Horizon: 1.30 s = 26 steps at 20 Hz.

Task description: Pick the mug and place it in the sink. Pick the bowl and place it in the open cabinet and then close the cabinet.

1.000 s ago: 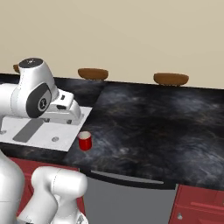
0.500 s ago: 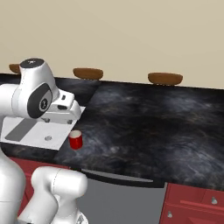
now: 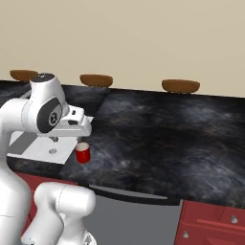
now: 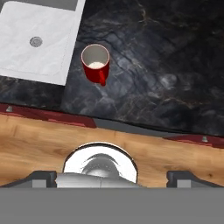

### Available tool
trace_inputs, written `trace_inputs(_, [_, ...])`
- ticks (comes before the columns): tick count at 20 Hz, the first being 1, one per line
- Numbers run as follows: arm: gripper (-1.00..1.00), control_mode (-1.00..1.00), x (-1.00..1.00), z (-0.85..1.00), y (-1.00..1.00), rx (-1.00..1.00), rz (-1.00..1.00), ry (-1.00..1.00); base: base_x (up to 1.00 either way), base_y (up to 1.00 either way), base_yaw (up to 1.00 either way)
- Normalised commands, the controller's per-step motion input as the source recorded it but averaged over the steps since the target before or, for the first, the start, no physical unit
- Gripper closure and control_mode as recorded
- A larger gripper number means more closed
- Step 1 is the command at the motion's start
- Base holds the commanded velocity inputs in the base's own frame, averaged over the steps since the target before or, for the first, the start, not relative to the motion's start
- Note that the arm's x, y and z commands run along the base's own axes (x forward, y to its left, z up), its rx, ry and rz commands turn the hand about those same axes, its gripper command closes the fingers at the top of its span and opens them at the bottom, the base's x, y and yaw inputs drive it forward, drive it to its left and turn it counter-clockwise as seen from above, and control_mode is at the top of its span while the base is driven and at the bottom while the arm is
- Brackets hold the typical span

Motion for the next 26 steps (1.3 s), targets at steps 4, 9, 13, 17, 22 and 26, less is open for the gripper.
trace_inputs(4, [-1.00,-1.00,0.72,-0.20,0.00,0.02,0.05,0.02,0.00,0.00,0.00])
trace_inputs(9, [-1.00,-1.00,0.64,-0.37,0.01,0.01,0.04,0.01,0.00,0.00,0.00])
trace_inputs(13, [-1.00,-1.00,0.54,-0.43,0.03,0.00,0.05,0.10,0.00,0.00,0.00])
trace_inputs(17, [-1.00,-1.00,0.28,-0.40,0.02,0.00,0.06,0.11,0.00,0.00,0.00])
trace_inputs(22, [-1.00,-1.00,0.04,-0.45,0.02,0.01,0.08,0.08,0.00,0.00,0.00])
trace_inputs(26, [-1.00,-1.00,0.02,-0.46,0.12,0.00,0.03,0.10,0.00,0.00,0.00])
